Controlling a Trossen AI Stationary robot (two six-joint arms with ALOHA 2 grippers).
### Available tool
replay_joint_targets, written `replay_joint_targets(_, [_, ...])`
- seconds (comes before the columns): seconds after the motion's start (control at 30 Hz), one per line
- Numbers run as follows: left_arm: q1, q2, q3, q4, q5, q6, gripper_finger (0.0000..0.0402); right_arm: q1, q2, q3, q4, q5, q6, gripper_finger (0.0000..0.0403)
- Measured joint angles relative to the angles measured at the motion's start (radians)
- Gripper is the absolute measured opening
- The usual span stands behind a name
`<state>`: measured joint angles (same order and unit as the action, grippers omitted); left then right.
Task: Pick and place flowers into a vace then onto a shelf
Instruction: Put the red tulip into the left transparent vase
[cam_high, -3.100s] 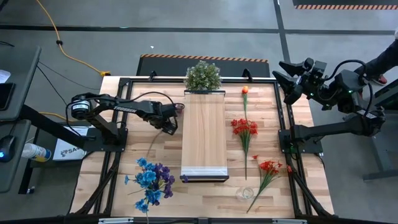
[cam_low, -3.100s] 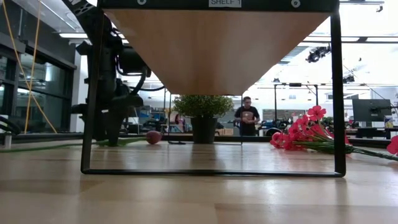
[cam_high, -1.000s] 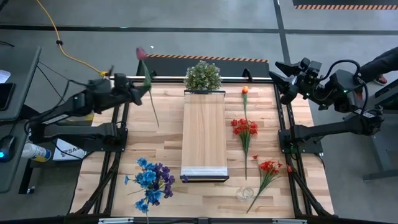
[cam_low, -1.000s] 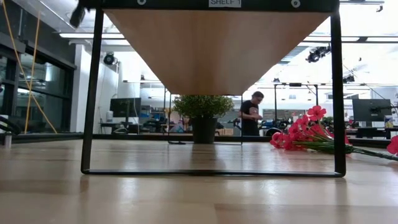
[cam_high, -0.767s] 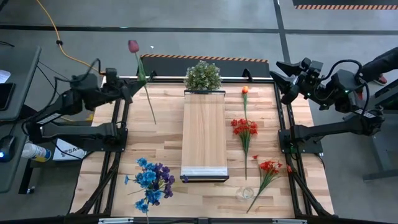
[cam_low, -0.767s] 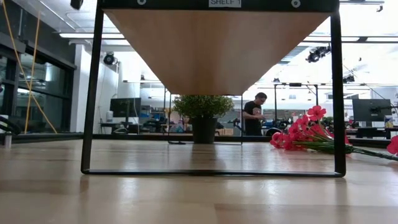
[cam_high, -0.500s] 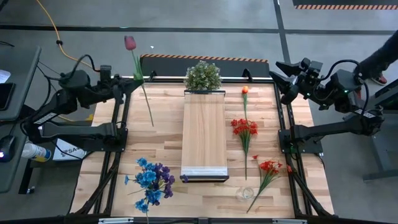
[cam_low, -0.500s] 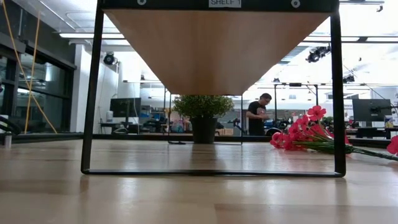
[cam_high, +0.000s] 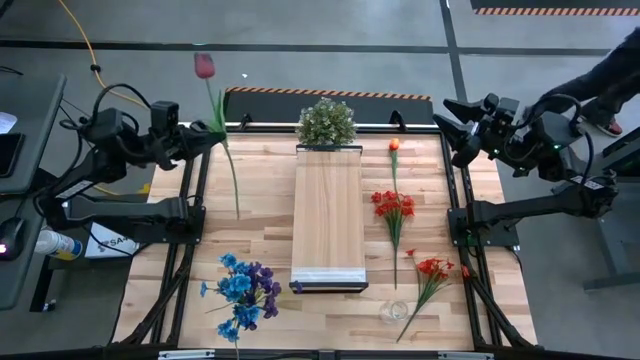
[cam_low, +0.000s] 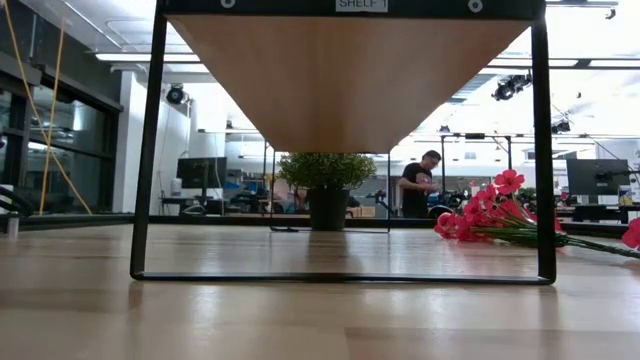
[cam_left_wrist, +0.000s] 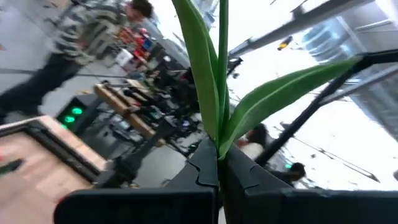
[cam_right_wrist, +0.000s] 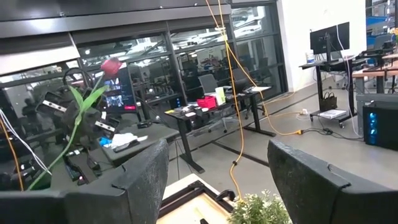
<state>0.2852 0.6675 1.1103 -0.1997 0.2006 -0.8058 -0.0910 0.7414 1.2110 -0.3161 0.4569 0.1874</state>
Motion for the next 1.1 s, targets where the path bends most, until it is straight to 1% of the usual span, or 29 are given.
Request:
replay_joint_targets(0.1, [-0.037, 0.023, 0.0, 0.034, 0.005, -0.011, 0.003, 0.0, 0.0, 0.0, 0.0, 0.0, 0.016, 0.0262])
replay_joint_targets(0.2, [-0.104, 0.063, 0.0, 0.057, -0.007, -0.005, 0.003, 0.0, 0.0, 0.0, 0.0, 0.0, 0.017, 0.0262])
replay_joint_targets(0.43, [-0.299, 0.153, 0.0, 0.183, -0.095, 0.049, 0.003, 0.0, 0.0, 0.0, 0.0, 0.0, 0.017, 0.0262])
replay_joint_targets(0.53, [-0.384, 0.172, 0.0, 0.23, -0.158, 0.084, 0.003, 0.0, 0.0, 0.0, 0.0, 0.0, 0.018, 0.0262])
replay_joint_targets(0.6, [-0.448, 0.177, 0.0, 0.241, -0.22, 0.116, 0.003, 0.0, 0.0, 0.0, 0.0, 0.0, 0.018, 0.0262])
replay_joint_targets(0.7, [-0.557, 0.179, 0.0, 0.244, -0.349, 0.176, 0.003, 0.0, 0.0, 0.0, -0.001, 0.0, 0.018, 0.0262])
replay_joint_targets(0.83, [-0.712, 0.183, 0.0, 0.241, -0.551, 0.258, 0.003, 0.0, 0.0, 0.0, -0.001, 0.0, 0.018, 0.0262])
replay_joint_targets(1.1, [-1.017, 0.205, 0.0, 0.237, -0.993, 0.393, 0.003, 0.0, 0.0, 0.0, -0.002, 0.0, 0.021, 0.0262])
